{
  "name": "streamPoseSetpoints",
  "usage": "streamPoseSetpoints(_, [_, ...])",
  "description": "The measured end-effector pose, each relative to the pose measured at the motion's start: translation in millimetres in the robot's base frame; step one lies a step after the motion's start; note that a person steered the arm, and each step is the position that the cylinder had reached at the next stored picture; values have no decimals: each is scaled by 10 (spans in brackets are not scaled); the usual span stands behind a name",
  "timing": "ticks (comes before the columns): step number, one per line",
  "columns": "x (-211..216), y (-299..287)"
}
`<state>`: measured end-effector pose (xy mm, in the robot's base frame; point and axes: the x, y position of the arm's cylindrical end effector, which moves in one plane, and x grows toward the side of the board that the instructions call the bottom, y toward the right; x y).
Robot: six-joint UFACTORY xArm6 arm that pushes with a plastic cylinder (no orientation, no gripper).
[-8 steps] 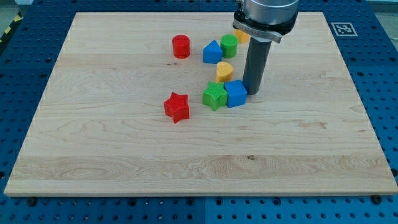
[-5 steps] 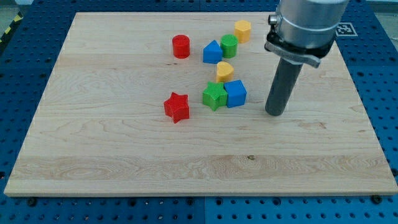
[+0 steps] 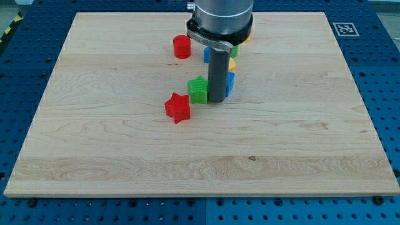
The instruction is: Slide blue cube towards center left
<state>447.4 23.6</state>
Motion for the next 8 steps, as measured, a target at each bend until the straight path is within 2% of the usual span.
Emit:
streamPoseSetpoints(2, [0,645])
streamPoseSetpoints(3, [-19,654])
streamPoseSetpoints(5, [-189,94])
streamPoseSetpoints(8, [-340,362])
